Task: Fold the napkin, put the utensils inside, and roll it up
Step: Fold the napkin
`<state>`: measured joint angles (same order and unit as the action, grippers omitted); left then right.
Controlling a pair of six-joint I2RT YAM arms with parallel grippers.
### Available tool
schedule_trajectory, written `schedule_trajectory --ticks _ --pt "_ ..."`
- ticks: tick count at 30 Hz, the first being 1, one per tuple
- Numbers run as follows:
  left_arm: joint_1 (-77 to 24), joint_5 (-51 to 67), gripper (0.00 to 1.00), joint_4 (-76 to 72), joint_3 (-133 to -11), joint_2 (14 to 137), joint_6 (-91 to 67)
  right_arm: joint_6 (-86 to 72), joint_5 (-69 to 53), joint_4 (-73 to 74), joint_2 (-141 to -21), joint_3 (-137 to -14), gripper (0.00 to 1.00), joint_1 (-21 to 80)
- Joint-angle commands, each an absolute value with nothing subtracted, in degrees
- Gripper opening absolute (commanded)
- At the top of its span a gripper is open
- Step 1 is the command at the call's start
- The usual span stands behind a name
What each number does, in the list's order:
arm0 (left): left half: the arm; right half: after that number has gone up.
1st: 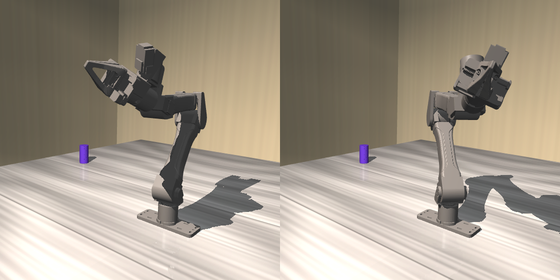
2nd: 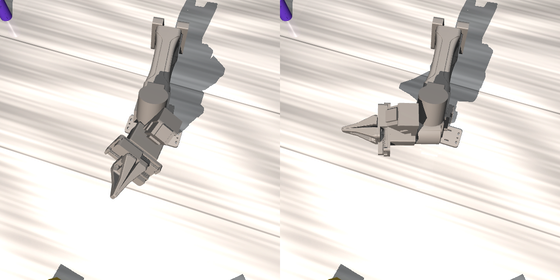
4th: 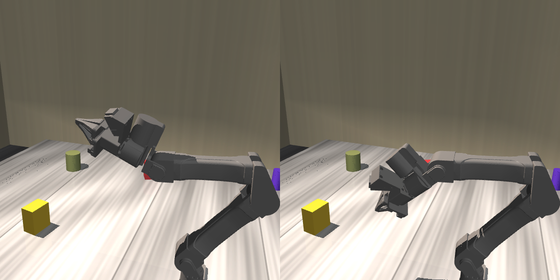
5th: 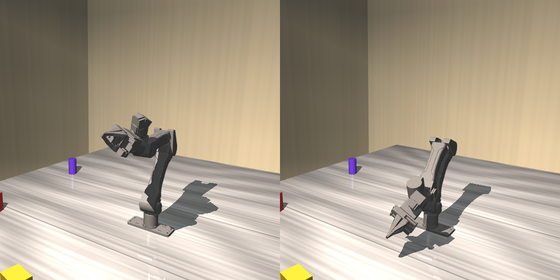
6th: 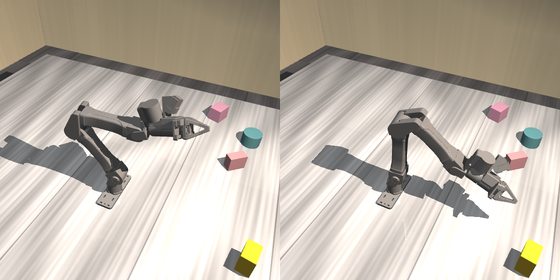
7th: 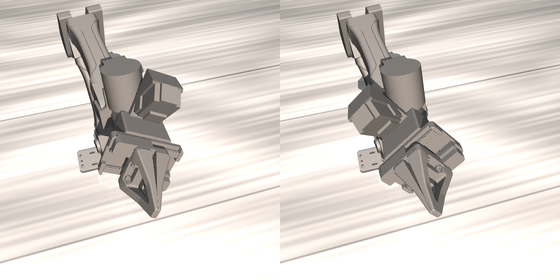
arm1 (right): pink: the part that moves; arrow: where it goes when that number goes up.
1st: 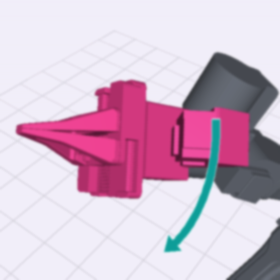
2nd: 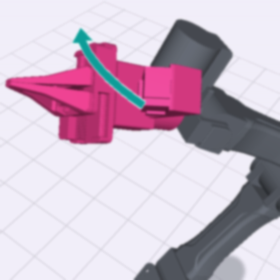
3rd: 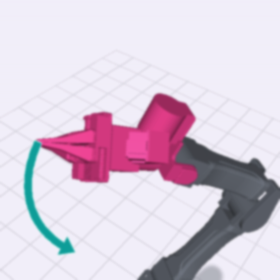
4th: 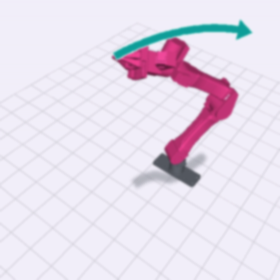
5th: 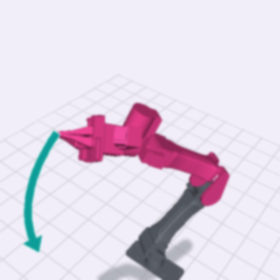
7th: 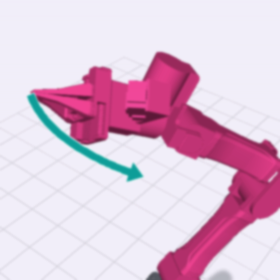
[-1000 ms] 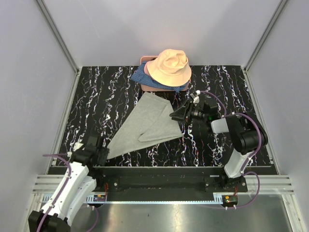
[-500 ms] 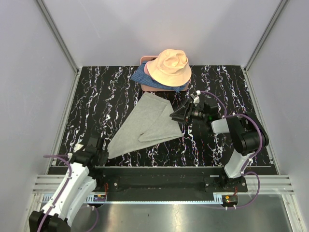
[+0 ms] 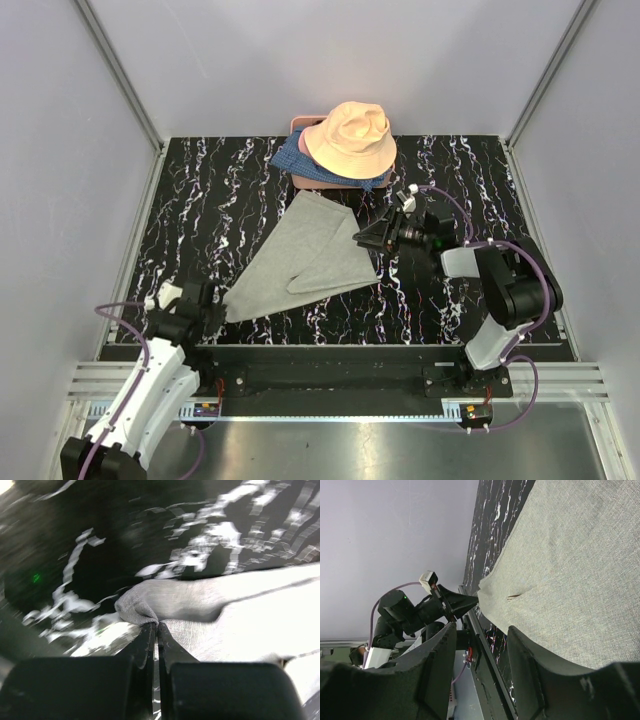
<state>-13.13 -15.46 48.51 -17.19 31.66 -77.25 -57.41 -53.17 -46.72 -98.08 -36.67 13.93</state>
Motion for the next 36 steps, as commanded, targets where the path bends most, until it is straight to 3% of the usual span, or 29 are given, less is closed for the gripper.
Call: schedule_trajectory --ticks 1,8,18,36 --pt "-13.4 -16.4 0.0 33.1 -17.0 33.7 -64.1 -55.3 -53.4 -44.8 -94.4 -36.6 0.53 13.4" --pt "-22.7 -15.9 0.0 15.3 -23.3 46.9 -50.0 -50.8 -50.6 -36.1 -89.7 -37.4 0.53 13.4" --pt "-45.6 -30.1 0.0 9.1 -39.6 69.5 -40.8 -46.6 -46.5 -25.7 -83.0 -37.0 0.54 13.4" --pt "-58.4 -29.6 0.0 -2.3 -56.8 93.7 -27.6 -42.3 -41.2 -15.3 -75.0 -36.9 0.54 13.3"
